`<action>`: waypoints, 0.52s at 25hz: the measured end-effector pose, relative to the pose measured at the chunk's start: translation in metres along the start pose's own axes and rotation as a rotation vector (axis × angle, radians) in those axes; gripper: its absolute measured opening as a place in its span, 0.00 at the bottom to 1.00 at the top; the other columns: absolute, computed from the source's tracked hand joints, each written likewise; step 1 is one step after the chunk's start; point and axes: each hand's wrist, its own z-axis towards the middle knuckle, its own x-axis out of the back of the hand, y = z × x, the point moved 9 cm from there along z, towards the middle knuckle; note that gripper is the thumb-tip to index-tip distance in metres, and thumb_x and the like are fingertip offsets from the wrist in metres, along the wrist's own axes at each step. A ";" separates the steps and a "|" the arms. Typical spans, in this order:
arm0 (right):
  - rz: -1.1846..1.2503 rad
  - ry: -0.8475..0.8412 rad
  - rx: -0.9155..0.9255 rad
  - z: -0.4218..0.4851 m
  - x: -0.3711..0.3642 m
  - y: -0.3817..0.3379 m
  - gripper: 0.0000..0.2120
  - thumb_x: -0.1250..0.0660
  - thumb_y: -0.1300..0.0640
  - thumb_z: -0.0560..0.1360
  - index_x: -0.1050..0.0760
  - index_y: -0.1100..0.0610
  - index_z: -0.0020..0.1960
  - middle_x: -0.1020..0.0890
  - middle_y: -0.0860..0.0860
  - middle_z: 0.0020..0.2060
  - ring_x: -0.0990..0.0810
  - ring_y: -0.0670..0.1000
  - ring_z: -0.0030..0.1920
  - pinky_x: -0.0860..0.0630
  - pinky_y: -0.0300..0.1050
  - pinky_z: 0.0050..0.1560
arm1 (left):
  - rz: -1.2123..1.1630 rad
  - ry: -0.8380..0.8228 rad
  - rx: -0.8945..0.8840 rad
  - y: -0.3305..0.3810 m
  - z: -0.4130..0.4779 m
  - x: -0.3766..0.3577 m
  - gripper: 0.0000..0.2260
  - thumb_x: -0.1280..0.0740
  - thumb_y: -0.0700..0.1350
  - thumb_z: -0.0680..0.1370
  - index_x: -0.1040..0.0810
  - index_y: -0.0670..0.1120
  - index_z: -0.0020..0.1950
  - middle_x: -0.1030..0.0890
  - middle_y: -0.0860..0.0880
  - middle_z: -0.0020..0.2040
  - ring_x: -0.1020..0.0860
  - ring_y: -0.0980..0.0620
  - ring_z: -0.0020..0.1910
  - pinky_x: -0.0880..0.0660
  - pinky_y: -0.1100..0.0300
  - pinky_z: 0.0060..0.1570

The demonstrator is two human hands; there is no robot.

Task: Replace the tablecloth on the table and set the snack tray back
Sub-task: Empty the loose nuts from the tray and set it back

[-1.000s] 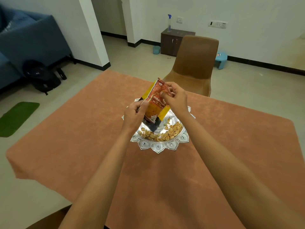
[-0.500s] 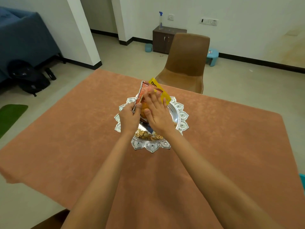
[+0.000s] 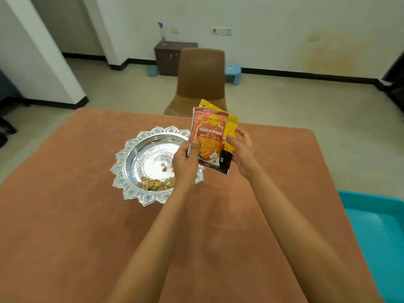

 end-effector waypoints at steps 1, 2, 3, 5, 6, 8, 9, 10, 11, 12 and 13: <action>-0.008 0.064 0.027 -0.004 0.029 -0.003 0.24 0.31 0.61 0.74 0.35 0.53 0.67 0.18 0.51 0.54 0.17 0.51 0.49 0.20 0.53 0.49 | 0.028 -0.038 0.046 -0.011 -0.006 -0.019 0.19 0.38 0.62 0.76 0.20 0.47 0.49 0.17 0.46 0.43 0.19 0.47 0.44 0.22 0.49 0.44; -0.012 0.133 0.045 -0.009 0.059 -0.003 0.25 0.32 0.67 0.73 0.35 0.54 0.67 0.19 0.52 0.52 0.17 0.50 0.48 0.19 0.50 0.45 | 0.090 -0.067 0.078 -0.022 -0.014 -0.039 0.21 0.39 0.62 0.76 0.20 0.45 0.47 0.18 0.43 0.42 0.19 0.46 0.43 0.23 0.48 0.44; -0.010 0.199 0.062 -0.017 0.091 -0.003 0.26 0.34 0.71 0.72 0.34 0.54 0.66 0.19 0.52 0.52 0.18 0.49 0.47 0.20 0.47 0.43 | 0.142 -0.094 0.083 -0.033 -0.024 -0.061 0.22 0.40 0.62 0.76 0.21 0.43 0.45 0.18 0.41 0.41 0.20 0.46 0.40 0.24 0.47 0.42; -0.058 0.337 0.051 -0.031 0.156 0.011 0.26 0.36 0.73 0.72 0.33 0.53 0.65 0.20 0.52 0.54 0.19 0.49 0.49 0.20 0.45 0.42 | 0.179 -0.133 0.123 -0.063 -0.044 -0.098 0.23 0.40 0.60 0.76 0.22 0.41 0.42 0.19 0.40 0.39 0.22 0.47 0.38 0.25 0.47 0.40; -0.091 0.389 0.033 -0.037 0.186 0.022 0.26 0.38 0.73 0.72 0.33 0.52 0.65 0.21 0.53 0.57 0.19 0.51 0.51 0.20 0.45 0.43 | 0.151 -0.159 0.190 -0.082 -0.055 -0.114 0.19 0.40 0.57 0.78 0.22 0.41 0.41 0.19 0.42 0.39 0.22 0.47 0.38 0.25 0.49 0.41; -0.172 0.482 -0.020 -0.044 0.242 0.058 0.27 0.41 0.75 0.73 0.34 0.55 0.67 0.24 0.56 0.62 0.22 0.53 0.56 0.21 0.44 0.47 | 0.080 -0.188 0.355 -0.126 -0.076 -0.136 0.12 0.39 0.48 0.80 0.22 0.43 0.43 0.19 0.45 0.40 0.22 0.48 0.40 0.25 0.52 0.43; -0.229 0.504 -0.055 -0.046 0.264 0.078 0.27 0.43 0.75 0.73 0.34 0.57 0.68 0.25 0.57 0.63 0.23 0.54 0.57 0.22 0.42 0.47 | 0.106 -0.171 0.413 -0.145 -0.083 -0.137 0.11 0.38 0.47 0.81 0.22 0.44 0.43 0.19 0.46 0.40 0.21 0.47 0.41 0.26 0.53 0.44; -0.304 0.517 -0.087 -0.050 0.280 0.094 0.27 0.43 0.76 0.73 0.35 0.59 0.69 0.25 0.59 0.64 0.23 0.55 0.58 0.23 0.41 0.48 | 0.184 -0.161 0.439 -0.161 -0.088 -0.136 0.10 0.38 0.47 0.80 0.21 0.44 0.44 0.19 0.45 0.41 0.20 0.45 0.43 0.26 0.54 0.43; -0.404 0.516 -0.108 -0.053 0.293 0.108 0.27 0.43 0.75 0.73 0.34 0.61 0.70 0.25 0.60 0.64 0.24 0.57 0.60 0.24 0.42 0.51 | 0.277 -0.165 0.447 -0.175 -0.091 -0.136 0.11 0.38 0.47 0.80 0.20 0.43 0.47 0.18 0.44 0.44 0.20 0.43 0.45 0.27 0.55 0.43; -0.542 0.519 -0.123 -0.056 0.303 0.119 0.26 0.42 0.74 0.73 0.34 0.62 0.70 0.25 0.61 0.63 0.25 0.59 0.61 0.26 0.46 0.56 | 0.395 -0.167 0.445 -0.182 -0.093 -0.136 0.12 0.39 0.48 0.80 0.20 0.43 0.51 0.18 0.43 0.48 0.21 0.42 0.48 0.28 0.55 0.45; -0.717 0.526 -0.110 -0.057 0.311 0.124 0.25 0.41 0.72 0.73 0.32 0.63 0.70 0.24 0.62 0.62 0.26 0.61 0.61 0.28 0.51 0.59 | 0.499 -0.161 0.439 -0.189 -0.091 -0.138 0.13 0.40 0.49 0.80 0.21 0.42 0.56 0.19 0.42 0.53 0.22 0.42 0.52 0.28 0.55 0.48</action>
